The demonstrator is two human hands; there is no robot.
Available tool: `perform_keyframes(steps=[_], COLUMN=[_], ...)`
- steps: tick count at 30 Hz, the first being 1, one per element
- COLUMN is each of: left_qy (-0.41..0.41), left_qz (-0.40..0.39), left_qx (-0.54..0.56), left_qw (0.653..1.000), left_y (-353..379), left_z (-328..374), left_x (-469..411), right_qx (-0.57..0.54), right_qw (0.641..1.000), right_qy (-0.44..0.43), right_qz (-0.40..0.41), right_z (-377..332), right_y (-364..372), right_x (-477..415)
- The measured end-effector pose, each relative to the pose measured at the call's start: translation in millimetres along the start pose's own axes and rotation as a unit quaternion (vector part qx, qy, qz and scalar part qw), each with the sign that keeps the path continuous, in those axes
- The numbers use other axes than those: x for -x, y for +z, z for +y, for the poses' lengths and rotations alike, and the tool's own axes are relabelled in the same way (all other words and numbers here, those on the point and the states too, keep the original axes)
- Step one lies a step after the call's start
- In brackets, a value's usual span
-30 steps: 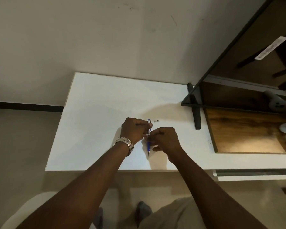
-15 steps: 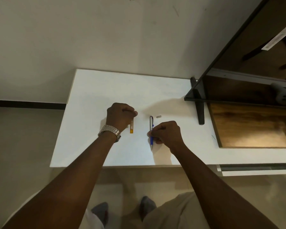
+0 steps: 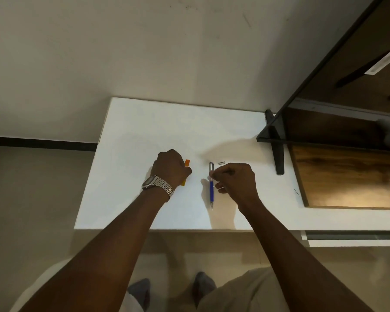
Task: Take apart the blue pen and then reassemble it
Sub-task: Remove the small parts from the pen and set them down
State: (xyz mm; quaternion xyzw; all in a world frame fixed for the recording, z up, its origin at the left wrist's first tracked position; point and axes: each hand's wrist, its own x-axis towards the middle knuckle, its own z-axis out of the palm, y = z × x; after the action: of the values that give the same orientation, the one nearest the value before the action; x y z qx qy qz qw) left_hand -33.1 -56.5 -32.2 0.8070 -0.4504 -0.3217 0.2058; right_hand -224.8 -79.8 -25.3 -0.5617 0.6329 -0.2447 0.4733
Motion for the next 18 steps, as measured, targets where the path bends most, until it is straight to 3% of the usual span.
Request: perform_keyframes(steps=[4, 8, 12, 18], left_qy=[0.051, 0.121, 0.127, 0.114], left_qz=[0.026, 0.041, 0.052, -0.029], left_qx=[0.011, 0.013, 0.047, 0.18], left_qw=[0.998, 0.992, 0.989, 0.977], left_y=[-5.5, -2.9, -4.0, -12.0], left_z=[14.5, 27.6, 24.5, 12.3], left_x=[9.6, 29.1, 35.7, 28.8], right_qx=[-0.018, -0.057, -0.081, -0.13], right_qw=[0.999, 0.998, 0.996, 0.988], right_qy=[-0.046, -0.015, -0.014, 0.024], right_qz=[0.013, -0.032, -0.043, -0.077], right_z=[-12.7, -26.7, -33.2, -38.9], right_y=[8.3, 18.4, 19.1, 14.8], right_x=[-4.8, -10.0, -10.0, -9.5])
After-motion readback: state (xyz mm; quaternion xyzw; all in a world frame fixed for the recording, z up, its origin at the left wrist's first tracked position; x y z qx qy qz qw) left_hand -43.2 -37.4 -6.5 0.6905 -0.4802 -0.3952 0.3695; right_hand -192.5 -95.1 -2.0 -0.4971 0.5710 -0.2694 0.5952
